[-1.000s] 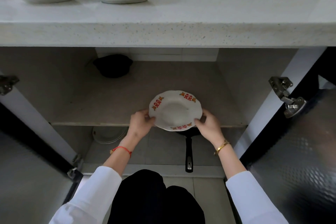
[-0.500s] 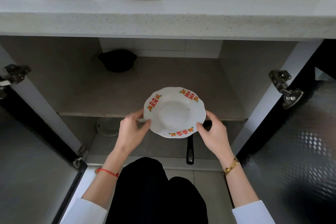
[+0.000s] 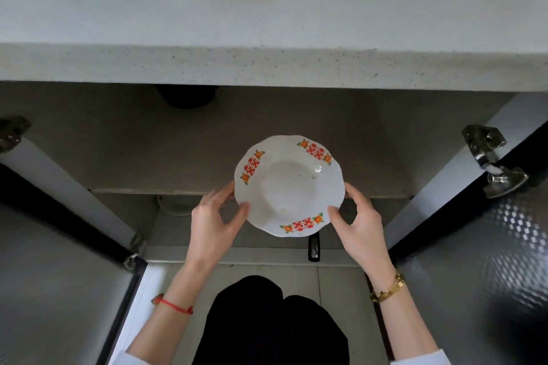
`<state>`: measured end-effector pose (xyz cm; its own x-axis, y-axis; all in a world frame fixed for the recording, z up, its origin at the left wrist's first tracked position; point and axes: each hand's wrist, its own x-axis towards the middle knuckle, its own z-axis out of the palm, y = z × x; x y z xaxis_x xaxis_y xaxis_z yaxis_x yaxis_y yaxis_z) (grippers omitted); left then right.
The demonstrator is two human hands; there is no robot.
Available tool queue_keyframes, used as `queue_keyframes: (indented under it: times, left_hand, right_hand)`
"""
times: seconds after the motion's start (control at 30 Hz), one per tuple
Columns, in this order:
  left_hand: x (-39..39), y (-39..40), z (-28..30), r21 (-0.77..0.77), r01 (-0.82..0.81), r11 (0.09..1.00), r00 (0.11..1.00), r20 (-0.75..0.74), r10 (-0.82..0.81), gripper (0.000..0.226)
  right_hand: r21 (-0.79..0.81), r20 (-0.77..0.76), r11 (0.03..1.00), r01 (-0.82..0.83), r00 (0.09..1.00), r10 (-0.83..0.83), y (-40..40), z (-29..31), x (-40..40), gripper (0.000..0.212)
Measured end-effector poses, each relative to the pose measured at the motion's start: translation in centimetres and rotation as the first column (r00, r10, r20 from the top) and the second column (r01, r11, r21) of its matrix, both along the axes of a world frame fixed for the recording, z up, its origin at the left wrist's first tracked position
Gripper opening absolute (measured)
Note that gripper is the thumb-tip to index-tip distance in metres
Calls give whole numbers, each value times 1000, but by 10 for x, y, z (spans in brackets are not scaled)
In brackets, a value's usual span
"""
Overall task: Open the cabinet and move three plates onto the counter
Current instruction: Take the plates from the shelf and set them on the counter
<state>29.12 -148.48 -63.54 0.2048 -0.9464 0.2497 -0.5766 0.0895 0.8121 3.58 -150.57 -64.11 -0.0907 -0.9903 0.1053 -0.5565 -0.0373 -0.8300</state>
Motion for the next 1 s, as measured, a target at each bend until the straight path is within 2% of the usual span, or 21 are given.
queue_keyframes:
  times: [0.37,0.6,0.8,1.0]
  left_hand:
    - [4,57,91,172,-51,984,998,53,43,44]
    - [-2,133,175,382,-85,920,996,44,74,46]
    - [-11,183,255,439,-118,891,993,65,99,44]
    - [-26,203,338,436,-85,896,996,25,82,48]
  right_hand:
    - [235,-1,971,40,999,-41,67,96,17,57]
    - [306,-19,951,35,999,-30,137,181,16,53]
    - [326,-49,945,3,999,14,183,261,6,48]
    - [335,6,942,-8,1000,7,201,343,-12,51]
